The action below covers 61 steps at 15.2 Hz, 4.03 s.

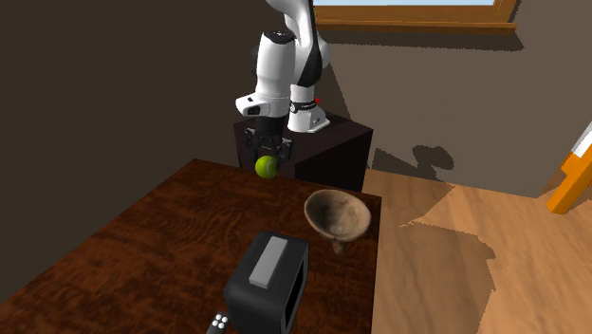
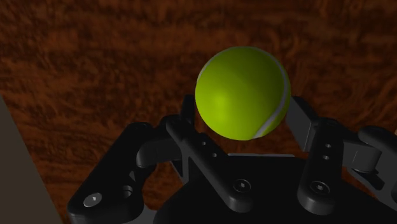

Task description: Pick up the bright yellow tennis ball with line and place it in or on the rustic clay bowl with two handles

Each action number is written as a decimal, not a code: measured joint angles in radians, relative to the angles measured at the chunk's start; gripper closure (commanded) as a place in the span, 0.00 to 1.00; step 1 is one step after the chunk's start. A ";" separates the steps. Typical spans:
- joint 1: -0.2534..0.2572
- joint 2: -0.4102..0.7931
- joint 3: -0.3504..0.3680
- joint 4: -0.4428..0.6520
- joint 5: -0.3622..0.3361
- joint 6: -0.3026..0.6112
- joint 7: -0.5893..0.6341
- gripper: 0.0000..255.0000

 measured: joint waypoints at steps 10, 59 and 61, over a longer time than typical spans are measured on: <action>-0.016 -0.103 0.029 0.026 0.099 -0.108 -0.080 1.00; 0.363 0.432 0.053 0.664 -0.125 -0.348 0.327 0.00; 0.363 0.432 0.053 0.664 -0.125 -0.348 0.327 0.00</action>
